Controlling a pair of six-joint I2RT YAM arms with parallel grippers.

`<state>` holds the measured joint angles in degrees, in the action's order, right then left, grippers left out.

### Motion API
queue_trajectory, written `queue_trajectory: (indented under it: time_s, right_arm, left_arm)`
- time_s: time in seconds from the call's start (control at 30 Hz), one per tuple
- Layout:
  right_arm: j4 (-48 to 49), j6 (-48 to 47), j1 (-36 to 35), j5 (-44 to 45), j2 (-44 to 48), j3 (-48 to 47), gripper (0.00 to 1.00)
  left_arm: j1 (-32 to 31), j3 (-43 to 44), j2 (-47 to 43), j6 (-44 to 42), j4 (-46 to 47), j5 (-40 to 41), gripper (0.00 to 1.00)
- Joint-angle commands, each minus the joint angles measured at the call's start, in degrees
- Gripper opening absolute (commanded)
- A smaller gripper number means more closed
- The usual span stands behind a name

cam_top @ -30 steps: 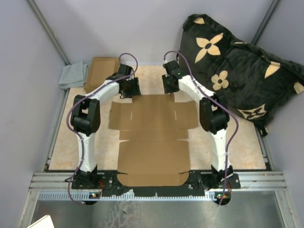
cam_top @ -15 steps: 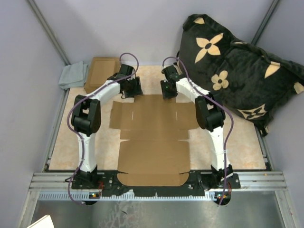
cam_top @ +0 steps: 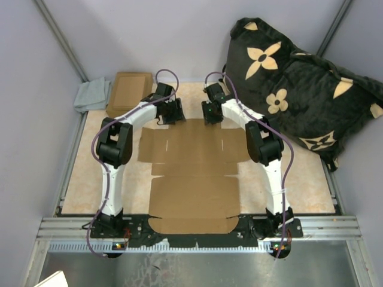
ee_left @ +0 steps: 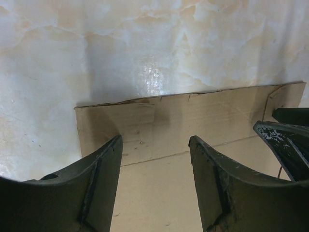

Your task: Fold the paper box

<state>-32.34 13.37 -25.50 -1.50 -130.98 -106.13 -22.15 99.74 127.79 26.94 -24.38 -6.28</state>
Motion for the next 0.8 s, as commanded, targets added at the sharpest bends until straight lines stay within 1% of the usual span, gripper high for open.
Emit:
queue_trajectory:
  time_s: [0.0, 0.13, 0.3, 0.43, 0.53, 0.63, 0.67, 0.7, 0.77]
  right_arm:
    - [-0.06, 0.59, -0.34, 0.26, -0.54, 1.75, 0.4]
    - [-2.09, 1.14, 0.38, 0.62, -2.53, -1.91, 0.41]
    - [-3.85, 2.55, 2.91, -0.38, -3.66, -7.48, 0.42]
    - [-4.52, 2.48, 4.18, 0.67, -0.39, -9.31, 0.43]
    - [-5.02, 1.94, 4.4, 2.71, 4.3, -8.95, 0.46]
    - [-3.95, 2.13, 4.4, 4.19, 11.36, -4.27, 0.52]
    - [-3.1, 2.38, 4.4, 4.56, 15.53, -1.01, 0.55]
    - [-1.95, 2.93, 4.4, 4.87, 18.71, 2.88, 0.57]
    - [0.69, 4.76, 4.4, 5.52, 26.19, 12.83, 0.61]
  left_arm:
    - [-0.23, 0.18, 0.8, 0.43, -0.9, 0.82, 0.64]
    - [0.2, -1.47, -1.38, -0.15, -0.23, 1.47, 0.65]
    - [2.56, -1.35, -5.31, -0.11, -1.41, 1.15, 0.66]
    - [4.02, -2.28, -10.64, -0.04, -3.03, 3.26, 0.68]
    - [4.37, -4.8, -16.4, 0.04, -3.75, 5.53, 0.7]
    - [4.57, -9.84, -23.53, 1.76, -4.49, 7.19, 0.72]
    - [4.62, -13.5, -27.21, 1.94, -4.2, 7.16, 0.73]
    - [4.7, -17.01, -28.92, 2.27, -3.6, 7.13, 0.74]
    - [4.92, -24.93, -36.02, 3.77, -1.85, 6.77, 0.76]
